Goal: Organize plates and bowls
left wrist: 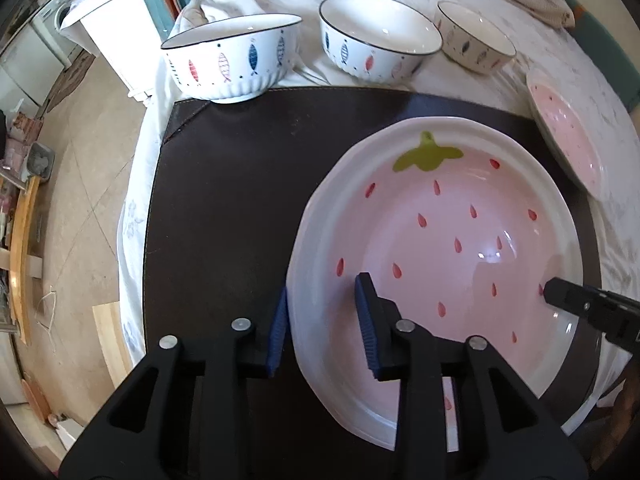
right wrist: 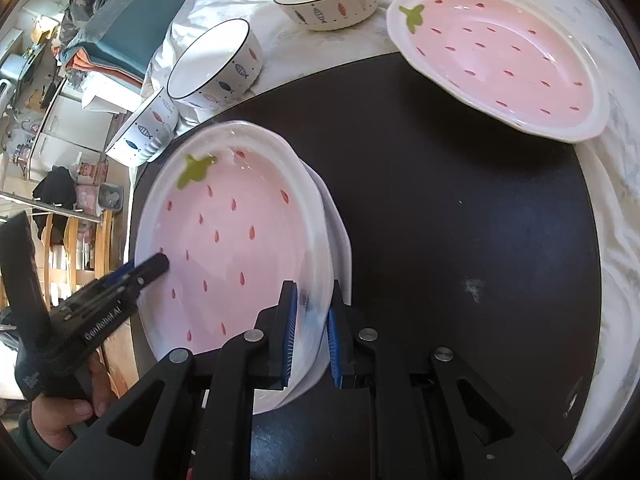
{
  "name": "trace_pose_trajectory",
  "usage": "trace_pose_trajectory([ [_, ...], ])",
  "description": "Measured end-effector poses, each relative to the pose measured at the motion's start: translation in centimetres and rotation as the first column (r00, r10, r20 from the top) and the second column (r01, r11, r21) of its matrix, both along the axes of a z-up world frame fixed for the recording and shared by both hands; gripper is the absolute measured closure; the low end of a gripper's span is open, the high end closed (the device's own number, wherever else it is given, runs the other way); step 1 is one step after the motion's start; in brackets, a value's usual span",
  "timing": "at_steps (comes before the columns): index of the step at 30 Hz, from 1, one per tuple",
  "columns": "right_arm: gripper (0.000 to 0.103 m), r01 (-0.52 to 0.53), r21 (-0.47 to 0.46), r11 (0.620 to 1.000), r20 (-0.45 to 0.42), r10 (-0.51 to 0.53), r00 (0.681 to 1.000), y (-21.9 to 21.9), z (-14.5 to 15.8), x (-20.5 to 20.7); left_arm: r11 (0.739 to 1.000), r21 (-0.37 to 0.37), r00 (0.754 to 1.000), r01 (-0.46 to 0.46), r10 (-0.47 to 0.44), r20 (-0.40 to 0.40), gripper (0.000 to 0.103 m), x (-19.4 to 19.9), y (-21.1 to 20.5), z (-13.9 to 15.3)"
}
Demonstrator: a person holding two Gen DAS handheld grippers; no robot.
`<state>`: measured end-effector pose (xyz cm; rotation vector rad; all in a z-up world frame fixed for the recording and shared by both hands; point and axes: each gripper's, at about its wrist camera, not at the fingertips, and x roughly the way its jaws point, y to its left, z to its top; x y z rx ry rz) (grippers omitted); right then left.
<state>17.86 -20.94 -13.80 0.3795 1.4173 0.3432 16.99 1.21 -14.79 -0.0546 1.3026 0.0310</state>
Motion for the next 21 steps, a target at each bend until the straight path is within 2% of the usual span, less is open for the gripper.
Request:
trace_pose_trajectory([
  [3, 0.088, 0.009, 0.001, 1.000, -0.005, -0.009, 1.000, 0.1, -0.2, 0.1, 1.000, -0.019, 1.000, -0.013, 0.013, -0.011, 0.071, 0.1, 0.3, -0.1],
  [7, 0.088, 0.010, 0.003, 1.000, -0.011, -0.010, 1.000, 0.2, -0.2, 0.3, 0.998, -0.035, 0.998, -0.047, 0.045, -0.040, 0.059, 0.0, 0.8, -0.2],
  [9, 0.083, -0.011, -0.011, 1.000, -0.031, 0.011, 0.999, 0.5, 0.0, 0.3, 0.998, -0.033, 0.998, -0.053, 0.052, -0.044, 0.059, -0.1, 1.0, -0.2],
  [14, 0.083, 0.010, -0.025, 1.000, -0.083, -0.012, 0.997, 0.8, 0.0, 0.1, 0.994, -0.071, 0.996, -0.077, 0.073, -0.057, 0.058, 0.0, 1.2, 0.2],
  [17, 0.083, 0.007, -0.042, 0.999, -0.060, -0.009, 0.998, 0.4, 0.7, 0.0, 0.997, -0.043, 0.997, -0.065, 0.064, -0.035, 0.058, 0.0, 0.8, 0.7],
  [19, 0.083, 0.023, -0.092, 0.996, -0.039, -0.026, 0.999, -0.4, 1.3, -0.1, 0.996, -0.056, 0.997, -0.070, 0.069, -0.028, 0.058, 0.0, 1.0, 1.1],
  [21, 0.083, 0.049, -0.055, 0.997, -0.019, -0.050, 0.999, -1.2, 1.9, 0.0, 0.994, -0.067, 0.997, -0.081, 0.080, -0.014, 0.058, -0.1, 1.5, 1.6],
])
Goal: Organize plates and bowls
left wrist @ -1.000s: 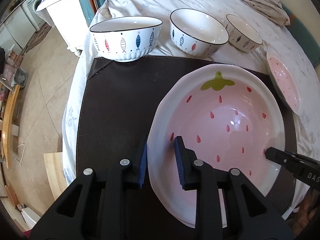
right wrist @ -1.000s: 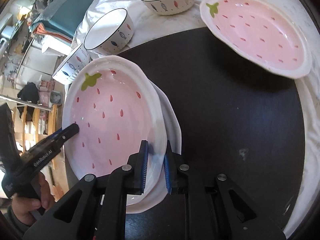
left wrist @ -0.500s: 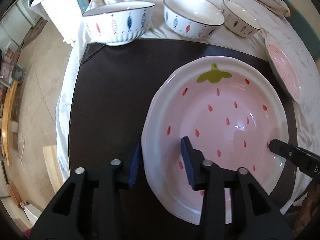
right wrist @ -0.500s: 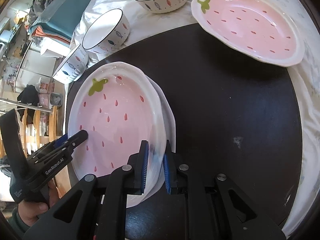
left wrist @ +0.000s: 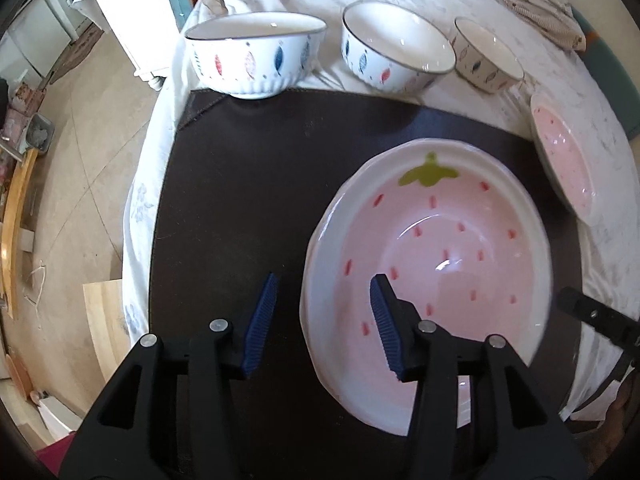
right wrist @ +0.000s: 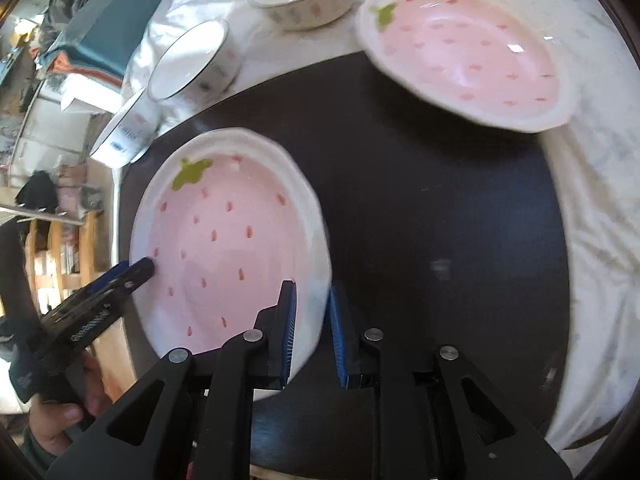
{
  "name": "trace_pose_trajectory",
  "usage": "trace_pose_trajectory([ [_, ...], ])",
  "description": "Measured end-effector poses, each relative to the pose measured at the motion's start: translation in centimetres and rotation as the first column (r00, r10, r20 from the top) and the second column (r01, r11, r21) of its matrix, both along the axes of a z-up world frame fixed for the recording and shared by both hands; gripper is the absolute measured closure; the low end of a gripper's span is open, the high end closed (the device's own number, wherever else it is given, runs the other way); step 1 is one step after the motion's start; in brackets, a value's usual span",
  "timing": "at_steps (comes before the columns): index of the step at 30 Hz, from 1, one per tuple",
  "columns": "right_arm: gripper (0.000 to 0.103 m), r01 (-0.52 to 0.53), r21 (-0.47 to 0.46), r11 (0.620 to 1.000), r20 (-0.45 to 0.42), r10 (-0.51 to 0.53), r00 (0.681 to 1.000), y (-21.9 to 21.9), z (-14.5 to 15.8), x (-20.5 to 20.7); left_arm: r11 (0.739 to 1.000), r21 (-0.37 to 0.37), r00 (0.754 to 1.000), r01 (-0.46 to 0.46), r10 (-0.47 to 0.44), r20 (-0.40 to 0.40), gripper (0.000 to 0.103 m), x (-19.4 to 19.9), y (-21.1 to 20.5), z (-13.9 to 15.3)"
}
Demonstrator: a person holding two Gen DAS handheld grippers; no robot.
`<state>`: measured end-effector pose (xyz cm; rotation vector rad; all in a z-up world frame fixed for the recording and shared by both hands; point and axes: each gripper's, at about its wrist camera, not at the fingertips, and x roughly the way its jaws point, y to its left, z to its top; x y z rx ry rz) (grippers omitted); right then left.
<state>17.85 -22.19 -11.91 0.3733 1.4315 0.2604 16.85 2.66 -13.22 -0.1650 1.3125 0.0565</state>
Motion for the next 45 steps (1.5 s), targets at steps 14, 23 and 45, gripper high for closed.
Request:
trace_pose_trajectory([
  [14, 0.031, -0.064, 0.008, 0.998, 0.231, 0.060, 0.971, 1.2, 4.5, -0.9, 0.998, 0.041, 0.987, 0.040, -0.046, 0.155, 0.056, -2.4, 0.6, 4.6],
  [23, 0.006, -0.074, -0.012, 0.997, 0.385, 0.073, 0.920, 0.5, 8.4, -2.8, 0.996, -0.013, 0.966, 0.090, -0.085, 0.243, 0.056, -5.2, -0.8, 7.3],
  [45, 0.000, 0.193, 0.006, 0.981, 0.451, -0.175, 0.875, -12.7, 9.8, -3.5, 0.984, 0.042, 0.934, 0.170, -0.175, 0.312, 0.012, -2.7, -11.2, 8.9],
])
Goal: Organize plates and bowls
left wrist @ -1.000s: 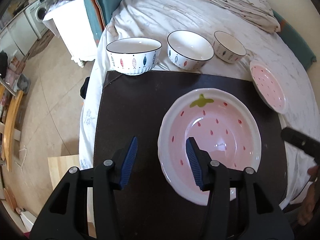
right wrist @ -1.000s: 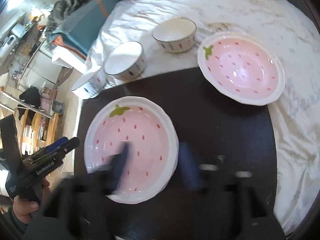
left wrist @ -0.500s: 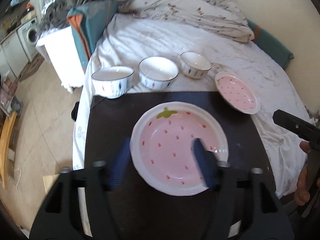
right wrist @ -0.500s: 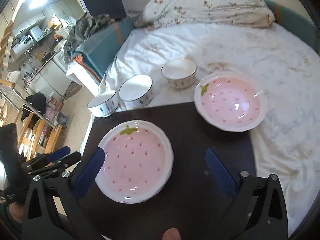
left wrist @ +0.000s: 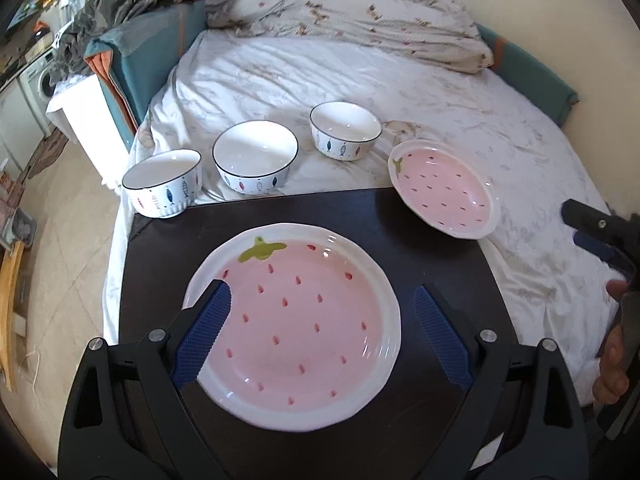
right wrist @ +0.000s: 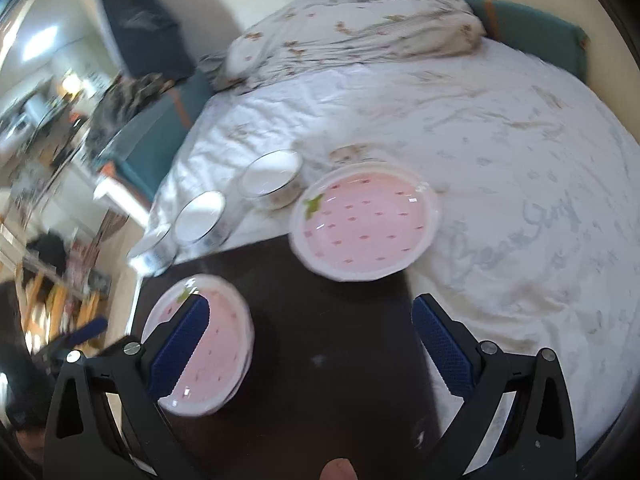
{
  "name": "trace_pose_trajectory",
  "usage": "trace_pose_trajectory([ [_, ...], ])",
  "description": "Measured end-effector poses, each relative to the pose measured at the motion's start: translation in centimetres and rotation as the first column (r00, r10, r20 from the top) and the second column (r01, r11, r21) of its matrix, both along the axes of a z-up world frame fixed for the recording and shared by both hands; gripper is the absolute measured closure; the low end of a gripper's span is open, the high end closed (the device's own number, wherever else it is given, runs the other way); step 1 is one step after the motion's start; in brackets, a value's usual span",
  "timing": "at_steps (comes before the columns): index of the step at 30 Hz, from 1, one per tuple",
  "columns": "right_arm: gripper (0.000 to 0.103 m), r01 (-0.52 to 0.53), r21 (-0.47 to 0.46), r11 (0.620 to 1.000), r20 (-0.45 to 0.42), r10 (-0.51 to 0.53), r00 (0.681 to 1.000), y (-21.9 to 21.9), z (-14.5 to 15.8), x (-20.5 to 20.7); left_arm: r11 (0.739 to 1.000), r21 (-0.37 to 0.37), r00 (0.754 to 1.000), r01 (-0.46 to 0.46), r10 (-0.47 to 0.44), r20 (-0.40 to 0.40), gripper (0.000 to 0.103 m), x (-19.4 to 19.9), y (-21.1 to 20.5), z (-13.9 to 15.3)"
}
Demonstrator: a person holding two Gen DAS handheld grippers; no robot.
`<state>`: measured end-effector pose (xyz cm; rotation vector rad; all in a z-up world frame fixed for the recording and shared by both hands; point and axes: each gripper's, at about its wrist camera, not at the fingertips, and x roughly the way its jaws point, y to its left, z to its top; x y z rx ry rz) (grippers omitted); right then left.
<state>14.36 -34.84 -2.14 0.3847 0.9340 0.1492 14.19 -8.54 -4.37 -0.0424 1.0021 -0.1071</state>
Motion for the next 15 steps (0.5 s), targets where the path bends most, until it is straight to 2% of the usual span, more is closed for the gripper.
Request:
trace_pose_trajectory([
  [3, 0.000, 0.128, 0.032, 0.991, -0.068, -0.126, 0.990, -3.1, -1.6, 1.6, 1.000, -0.020, 0.999, -0.015, 0.014, -0.045, 0.012, 2.1, -1.2, -0.7],
  [6, 0.000, 0.243, 0.112, 0.963, -0.186, -0.220, 0.958, -6.7, -4.3, 3.8, 0.996, -0.090, 0.994, -0.013, 0.003, -0.111, 0.012, 5.1, -2.6, -1.5],
  [7, 0.002, 0.261, 0.139, 0.955, -0.217, -0.227, 0.949, -7.5, -5.2, 4.5, 0.995, -0.102, 0.993, -0.012, 0.000, -0.122, 0.012, 6.0, -3.2, -1.7],
  [10, 0.018, 0.295, 0.201, 0.934, -0.282, -0.234, 0.931, -9.3, -7.9, 6.6, 0.994, -0.113, 0.989, -0.006, -0.011, -0.148, 0.012, 8.7, -5.0, -2.4],
  [12, 0.022, 0.312, 0.262, 0.913, -0.312, -0.226, 0.923, -10.0, -9.6, 7.7, 0.992, -0.125, 0.985, 0.009, -0.031, -0.172, 0.012, 10.8, -6.2, -3.3],
  [15, 0.033, 0.330, 0.334, 0.883, -0.359, -0.204, 0.911, -10.5, -12.2, 9.2, 0.994, -0.102, 0.975, 0.043, -0.064, -0.211, 0.015, 14.6, -8.3, -5.3],
])
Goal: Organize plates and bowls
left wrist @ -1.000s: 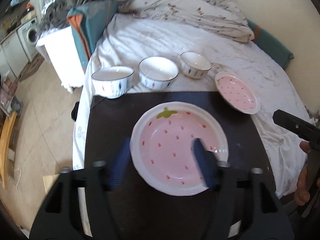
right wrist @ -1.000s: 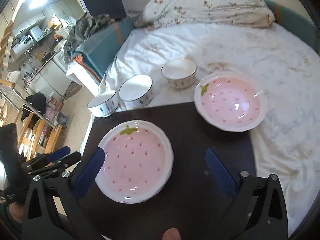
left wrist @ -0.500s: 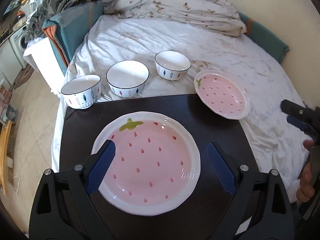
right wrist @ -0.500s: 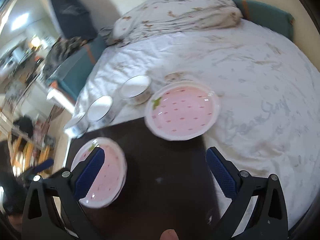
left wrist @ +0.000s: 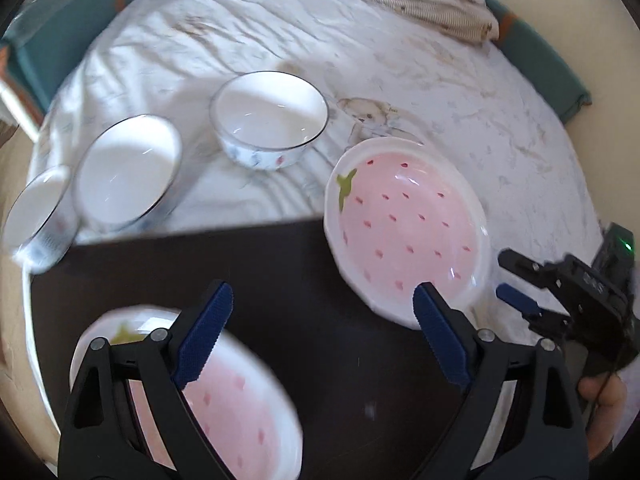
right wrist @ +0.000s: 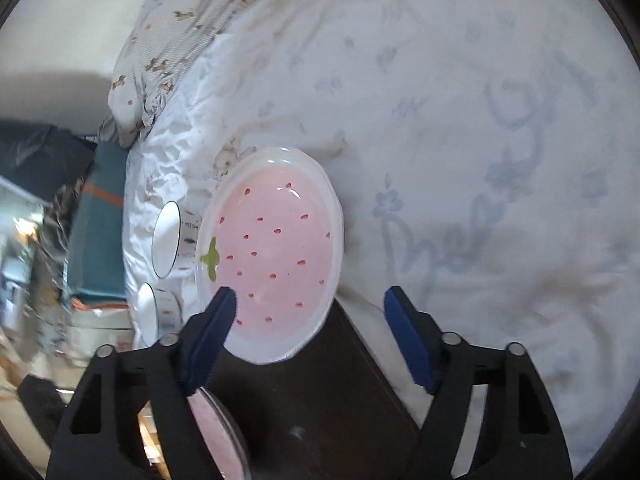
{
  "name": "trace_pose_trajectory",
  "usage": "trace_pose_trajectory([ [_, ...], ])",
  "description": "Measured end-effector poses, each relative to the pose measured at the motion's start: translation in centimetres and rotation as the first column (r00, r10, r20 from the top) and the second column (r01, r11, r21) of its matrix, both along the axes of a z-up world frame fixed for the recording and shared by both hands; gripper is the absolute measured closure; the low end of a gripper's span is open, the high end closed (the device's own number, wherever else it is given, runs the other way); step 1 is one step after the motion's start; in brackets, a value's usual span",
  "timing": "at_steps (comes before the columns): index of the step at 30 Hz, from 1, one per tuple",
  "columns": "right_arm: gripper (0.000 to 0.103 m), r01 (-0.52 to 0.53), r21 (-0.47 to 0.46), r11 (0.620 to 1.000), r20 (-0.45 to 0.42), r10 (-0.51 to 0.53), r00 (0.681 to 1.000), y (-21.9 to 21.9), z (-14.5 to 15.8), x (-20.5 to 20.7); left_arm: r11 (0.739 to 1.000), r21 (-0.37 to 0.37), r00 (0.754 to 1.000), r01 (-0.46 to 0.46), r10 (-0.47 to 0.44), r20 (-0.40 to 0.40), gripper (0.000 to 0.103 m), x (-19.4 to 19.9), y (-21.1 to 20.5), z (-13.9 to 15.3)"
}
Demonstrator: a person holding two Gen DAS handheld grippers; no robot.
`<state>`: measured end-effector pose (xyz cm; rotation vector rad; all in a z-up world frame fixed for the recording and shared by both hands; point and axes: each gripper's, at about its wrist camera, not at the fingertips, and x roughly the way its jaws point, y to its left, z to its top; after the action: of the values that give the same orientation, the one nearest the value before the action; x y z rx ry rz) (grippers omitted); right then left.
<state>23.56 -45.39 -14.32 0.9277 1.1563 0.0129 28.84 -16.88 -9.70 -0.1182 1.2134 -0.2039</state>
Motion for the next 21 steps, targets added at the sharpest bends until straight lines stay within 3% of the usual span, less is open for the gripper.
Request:
trace_pose_trajectory([
  [3, 0.036, 0.023, 0.036, 0.999, -0.012, -0.023, 1.000, -0.5, -1.5, 1.1, 0.999, -0.036, 0.998, -0.034, 0.032, -0.060, 0.028, 3.0, -0.7, -2.0],
  [6, 0.051, 0.045, 0.087, 0.995, -0.021, -0.043, 0.999, -0.9, -2.8, 2.0, 0.996, -0.071, 0.994, -0.056, 0.049, -0.095, 0.038, 4.9, -1.4, -3.5],
  [12, 0.065, 0.009, 0.067, 0.998, -0.037, -0.007, 0.999, -0.3, -4.3, 3.7, 0.999, -0.043, 0.990, -0.032, 0.026, -0.138, 0.063, 7.0, -2.7, -6.1],
  [21, 0.069, -0.016, 0.058, 0.998, -0.020, 0.017, 1.000, -0.2, -4.6, 4.3, 0.999, -0.035, 0.987, -0.009, 0.003, -0.159, 0.066, 8.8, -3.9, -7.7],
])
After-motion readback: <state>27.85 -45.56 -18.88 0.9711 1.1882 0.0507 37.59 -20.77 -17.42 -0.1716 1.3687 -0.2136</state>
